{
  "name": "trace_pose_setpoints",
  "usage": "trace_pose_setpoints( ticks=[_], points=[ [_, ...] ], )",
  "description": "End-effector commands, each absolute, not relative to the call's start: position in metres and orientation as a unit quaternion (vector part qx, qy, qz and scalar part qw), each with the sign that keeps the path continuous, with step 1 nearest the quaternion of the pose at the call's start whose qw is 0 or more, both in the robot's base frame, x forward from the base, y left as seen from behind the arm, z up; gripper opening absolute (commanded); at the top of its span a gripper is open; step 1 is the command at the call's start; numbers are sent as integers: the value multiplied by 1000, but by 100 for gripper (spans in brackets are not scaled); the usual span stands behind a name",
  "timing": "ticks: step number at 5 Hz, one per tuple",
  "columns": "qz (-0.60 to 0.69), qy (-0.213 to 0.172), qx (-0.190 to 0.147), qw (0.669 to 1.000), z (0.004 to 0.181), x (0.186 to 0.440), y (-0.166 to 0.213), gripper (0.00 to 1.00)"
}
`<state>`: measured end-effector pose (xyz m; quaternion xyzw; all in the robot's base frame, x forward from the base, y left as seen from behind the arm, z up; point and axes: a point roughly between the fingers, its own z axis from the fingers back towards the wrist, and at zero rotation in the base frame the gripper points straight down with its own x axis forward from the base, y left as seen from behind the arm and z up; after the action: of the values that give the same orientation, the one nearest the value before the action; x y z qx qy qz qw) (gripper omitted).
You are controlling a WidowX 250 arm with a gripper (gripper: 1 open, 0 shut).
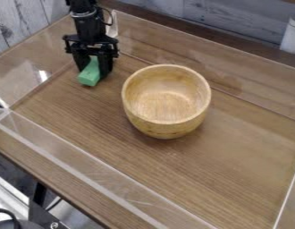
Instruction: Remove the green block from inside the brown bowl and put it on the table
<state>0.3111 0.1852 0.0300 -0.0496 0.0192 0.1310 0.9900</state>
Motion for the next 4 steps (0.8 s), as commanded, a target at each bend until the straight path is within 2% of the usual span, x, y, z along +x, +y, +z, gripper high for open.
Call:
trace_pose_setpoints(
  ticks=[1,4],
  points=[
    [136,-14,-35,990,51,321,196,0],
    [134,-38,-49,989,83,321,189,0]
  ],
)
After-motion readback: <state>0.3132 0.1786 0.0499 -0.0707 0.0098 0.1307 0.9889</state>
